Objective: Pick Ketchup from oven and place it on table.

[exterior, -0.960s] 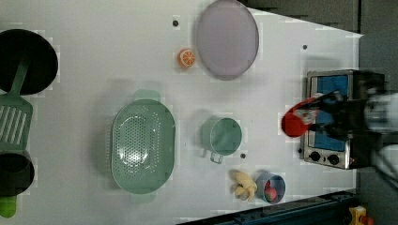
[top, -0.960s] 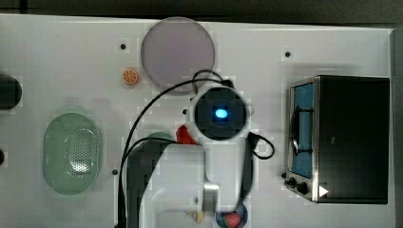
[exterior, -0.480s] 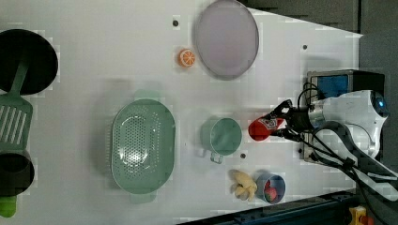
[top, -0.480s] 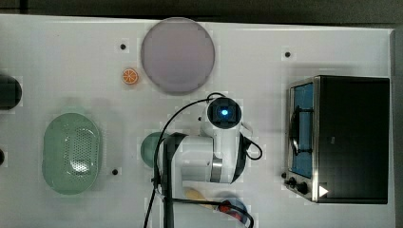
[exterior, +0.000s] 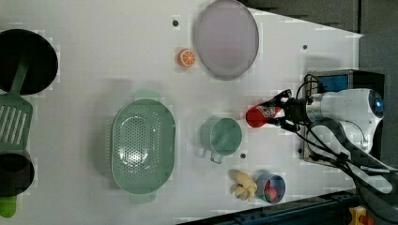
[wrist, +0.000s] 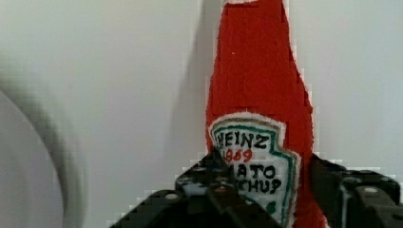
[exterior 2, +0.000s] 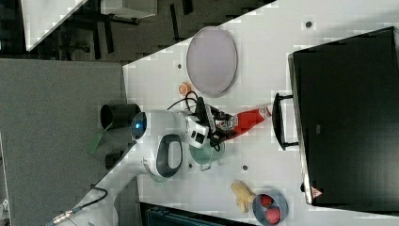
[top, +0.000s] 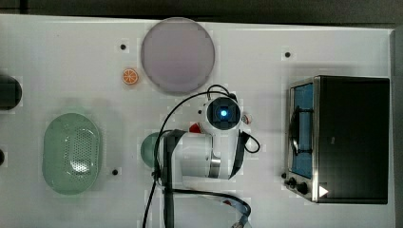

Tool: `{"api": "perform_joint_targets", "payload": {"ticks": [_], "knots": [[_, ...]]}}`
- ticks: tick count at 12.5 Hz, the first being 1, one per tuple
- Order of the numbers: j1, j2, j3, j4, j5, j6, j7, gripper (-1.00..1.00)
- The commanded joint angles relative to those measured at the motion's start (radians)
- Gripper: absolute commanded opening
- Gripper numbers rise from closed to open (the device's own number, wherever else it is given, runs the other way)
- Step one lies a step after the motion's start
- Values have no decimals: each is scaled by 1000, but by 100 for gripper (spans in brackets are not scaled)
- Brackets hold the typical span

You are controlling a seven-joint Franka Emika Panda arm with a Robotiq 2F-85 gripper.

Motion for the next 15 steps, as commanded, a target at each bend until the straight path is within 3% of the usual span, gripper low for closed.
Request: {"api": "perform_joint_targets", "payload": {"ticks": [1, 3, 8, 15], "knots": [[-12, -17, 3, 5, -19, -4, 33, 48], [-11, -71, 8, 27, -19, -23, 34, 100], [-10, -246, 8, 191, -17, -325, 33, 100], [-12, -386, 5, 556, -19, -876, 33, 100]]}}
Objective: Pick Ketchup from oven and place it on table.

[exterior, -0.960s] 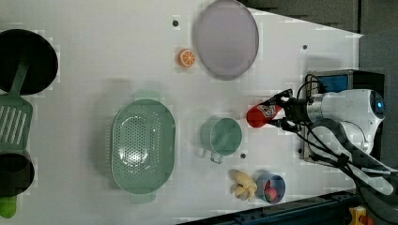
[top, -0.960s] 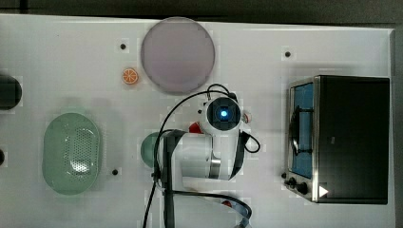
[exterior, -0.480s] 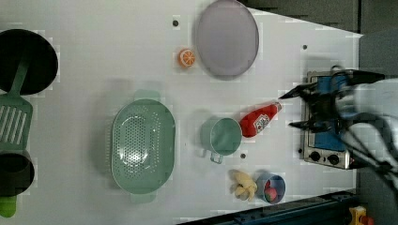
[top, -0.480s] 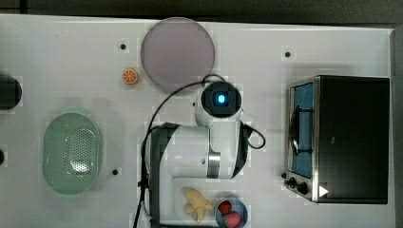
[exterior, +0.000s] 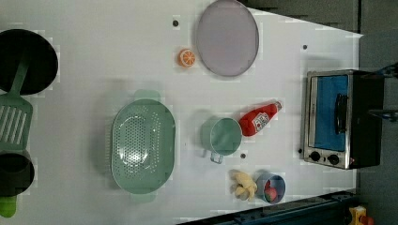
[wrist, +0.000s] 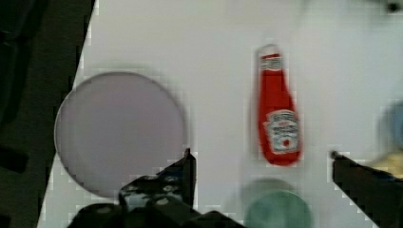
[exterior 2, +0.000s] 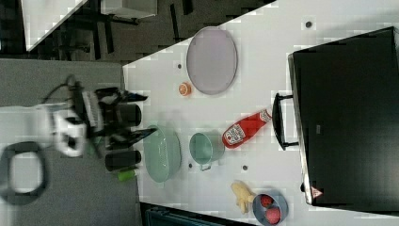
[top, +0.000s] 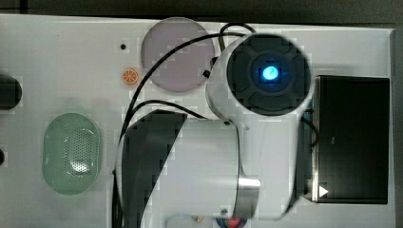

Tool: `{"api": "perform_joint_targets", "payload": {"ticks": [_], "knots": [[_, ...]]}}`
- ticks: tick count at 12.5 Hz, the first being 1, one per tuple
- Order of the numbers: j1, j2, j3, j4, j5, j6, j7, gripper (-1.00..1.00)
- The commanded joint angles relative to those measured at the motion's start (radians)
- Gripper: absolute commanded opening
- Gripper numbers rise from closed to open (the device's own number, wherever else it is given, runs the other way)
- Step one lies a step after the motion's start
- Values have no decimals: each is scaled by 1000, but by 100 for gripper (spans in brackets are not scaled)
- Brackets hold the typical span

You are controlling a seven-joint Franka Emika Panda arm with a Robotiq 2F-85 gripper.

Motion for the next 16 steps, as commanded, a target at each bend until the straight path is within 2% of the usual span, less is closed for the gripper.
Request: {"api": "perform_joint_targets", "payload": {"ticks": [1, 16], "knots": [[0, -25, 0, 32, -4, -97, 32, 100], [0, -16, 0, 40, -4, -92, 32, 100]]}}
